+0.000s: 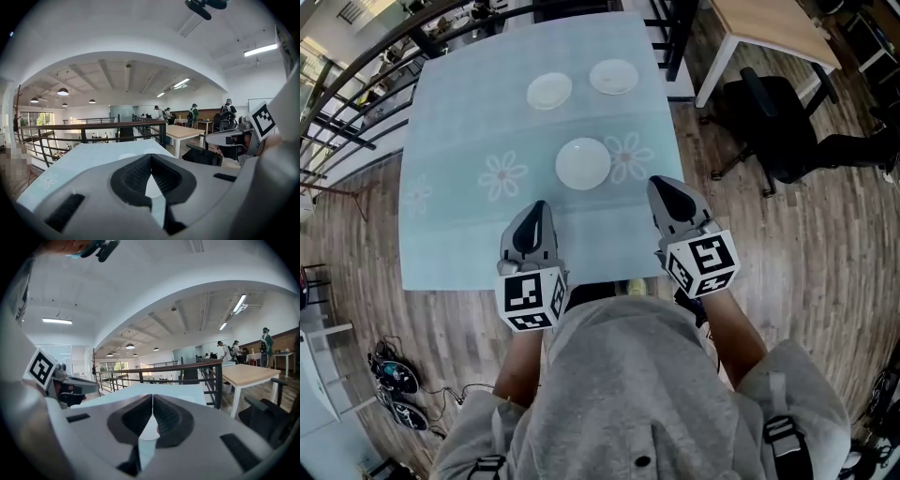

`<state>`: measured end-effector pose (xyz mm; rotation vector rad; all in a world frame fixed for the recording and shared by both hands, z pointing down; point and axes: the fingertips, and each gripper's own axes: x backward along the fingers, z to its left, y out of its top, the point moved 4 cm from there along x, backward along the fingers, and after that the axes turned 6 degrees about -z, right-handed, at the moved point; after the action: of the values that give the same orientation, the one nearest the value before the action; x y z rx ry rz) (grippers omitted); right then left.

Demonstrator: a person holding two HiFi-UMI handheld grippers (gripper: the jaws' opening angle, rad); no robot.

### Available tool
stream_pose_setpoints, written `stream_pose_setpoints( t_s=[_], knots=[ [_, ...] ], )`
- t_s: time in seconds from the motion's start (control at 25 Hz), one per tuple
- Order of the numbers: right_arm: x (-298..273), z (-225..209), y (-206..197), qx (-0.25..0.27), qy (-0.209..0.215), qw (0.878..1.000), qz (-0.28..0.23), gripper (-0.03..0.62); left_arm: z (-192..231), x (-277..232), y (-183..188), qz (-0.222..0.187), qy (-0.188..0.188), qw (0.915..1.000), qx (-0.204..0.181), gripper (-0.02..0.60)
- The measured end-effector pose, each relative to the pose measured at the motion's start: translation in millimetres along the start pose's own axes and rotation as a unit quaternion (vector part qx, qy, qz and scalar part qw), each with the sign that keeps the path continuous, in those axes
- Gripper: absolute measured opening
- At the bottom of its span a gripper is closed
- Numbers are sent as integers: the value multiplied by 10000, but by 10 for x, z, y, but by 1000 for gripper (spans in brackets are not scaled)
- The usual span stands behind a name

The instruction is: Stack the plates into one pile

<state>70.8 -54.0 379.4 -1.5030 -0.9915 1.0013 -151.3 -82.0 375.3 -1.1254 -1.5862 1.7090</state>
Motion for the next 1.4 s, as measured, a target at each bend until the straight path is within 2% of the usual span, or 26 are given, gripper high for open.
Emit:
stream_pose_setpoints(
  t_s=[0.2, 0.6, 0.84, 1.04, 1.28, 1.32, 1.36, 1.4],
  knots=[
    [-347, -73, 66, 99, -221, 9997, 9, 28, 225, -467, 30, 28, -351, 9993, -85, 18],
    [-813, -158, -103, -13, -749, 9967, 316, 27, 777, -1234, -80, 112, -721, 9970, -248, 18],
    [-1026, -117, -288, -117, -966, 9937, 547, 28, 1150, -1744, -170, 32, -942, 9934, -649, 19],
    [-1200, 32, -438, -101, -927, 9918, 872, 27, 1366, -2164, -249, 23, -1304, 9850, -1129, 20],
    [-1228, 48, -577, -151, -1017, 9883, 1129, 28, 1388, -2521, -460, 24, -1761, 9678, -1798, 22],
    [-1243, 44, -590, -169, -1039, 9877, 1155, 28, 1401, -2601, -490, 74, -1863, 9642, -1886, 54],
    [-1261, 43, -610, -190, -1066, 9871, 1180, 27, 1424, -2685, -522, 131, -1953, 9610, -1956, 124],
    [-1281, 48, -632, -217, -1097, 9864, 1204, 28, 1456, -2770, -553, 182, -2025, 9580, -2024, 132]
  ],
)
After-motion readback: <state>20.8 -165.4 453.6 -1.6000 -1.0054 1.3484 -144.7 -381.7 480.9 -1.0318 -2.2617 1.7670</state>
